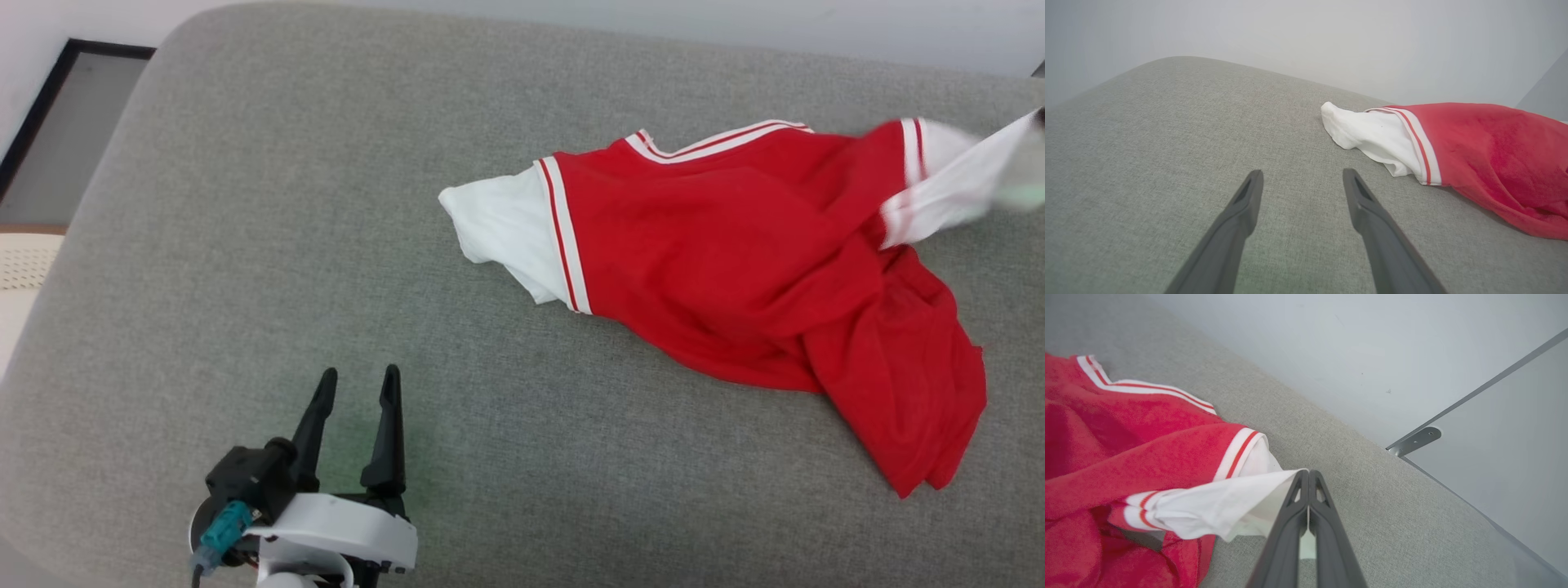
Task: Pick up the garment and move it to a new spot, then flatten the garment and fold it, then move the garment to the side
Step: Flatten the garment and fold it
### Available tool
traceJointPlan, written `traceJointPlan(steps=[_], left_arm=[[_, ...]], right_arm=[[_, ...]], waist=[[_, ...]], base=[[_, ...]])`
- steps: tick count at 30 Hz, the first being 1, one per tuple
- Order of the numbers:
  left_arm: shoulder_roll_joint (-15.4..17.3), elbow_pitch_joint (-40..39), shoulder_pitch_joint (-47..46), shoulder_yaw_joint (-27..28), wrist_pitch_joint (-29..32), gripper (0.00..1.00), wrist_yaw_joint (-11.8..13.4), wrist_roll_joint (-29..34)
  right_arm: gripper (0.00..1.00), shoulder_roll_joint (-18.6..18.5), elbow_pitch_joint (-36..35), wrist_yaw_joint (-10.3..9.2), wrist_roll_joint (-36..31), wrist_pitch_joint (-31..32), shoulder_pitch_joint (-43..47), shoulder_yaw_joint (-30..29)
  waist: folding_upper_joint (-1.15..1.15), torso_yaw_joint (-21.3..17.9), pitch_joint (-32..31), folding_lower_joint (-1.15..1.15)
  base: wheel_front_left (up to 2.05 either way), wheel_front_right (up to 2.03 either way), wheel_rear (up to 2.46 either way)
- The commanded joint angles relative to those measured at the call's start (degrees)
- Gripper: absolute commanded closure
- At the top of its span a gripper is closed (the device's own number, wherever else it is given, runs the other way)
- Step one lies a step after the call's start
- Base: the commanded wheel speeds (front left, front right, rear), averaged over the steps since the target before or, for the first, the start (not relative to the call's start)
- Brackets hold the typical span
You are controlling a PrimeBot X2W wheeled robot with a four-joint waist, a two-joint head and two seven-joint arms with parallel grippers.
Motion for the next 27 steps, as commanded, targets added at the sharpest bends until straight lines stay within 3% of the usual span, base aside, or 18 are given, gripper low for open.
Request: traceJointPlan(steps=[1,10,15,27], left_arm=[[-0.07,-0.14,0.35,0.21,-0.01,0.0,-0.46,0.68],[-0.17,0.22,-0.53,0.85,-0.01,0.0,-0.92,0.77],[-0.04,0.74,-0.69,0.83,-0.02,0.0,-1.1,0.87],[1.13,0.82,-0.74,1.24,0.13,0.0,-1.02,0.53]], right_arm=[[1.0,-0.21,0.77,-0.06,-0.87,-1.17,-0.02,-1.66],[1.0,-2.05,7.78,-0.06,-6.49,-8.46,8.5,-8.9],[1.0,0.12,11.02,-0.06,-4.13,-9.34,14.84,-12.47],[1.0,2.63,-0.21,-0.05,-3.55,-11.71,24.14,-15.6]], waist=[[0.0,-0.22,0.3,0.0],[0.0,-0.96,1.83,0.0],[0.0,-1.23,2.25,0.0],[0.0,-3.4,3.03,0.0]], base=[[0.0,0.0,0.0],[0.0,0.0,0.0],[0.0,0.0,0.0],[0.0,0.0,0.0]])
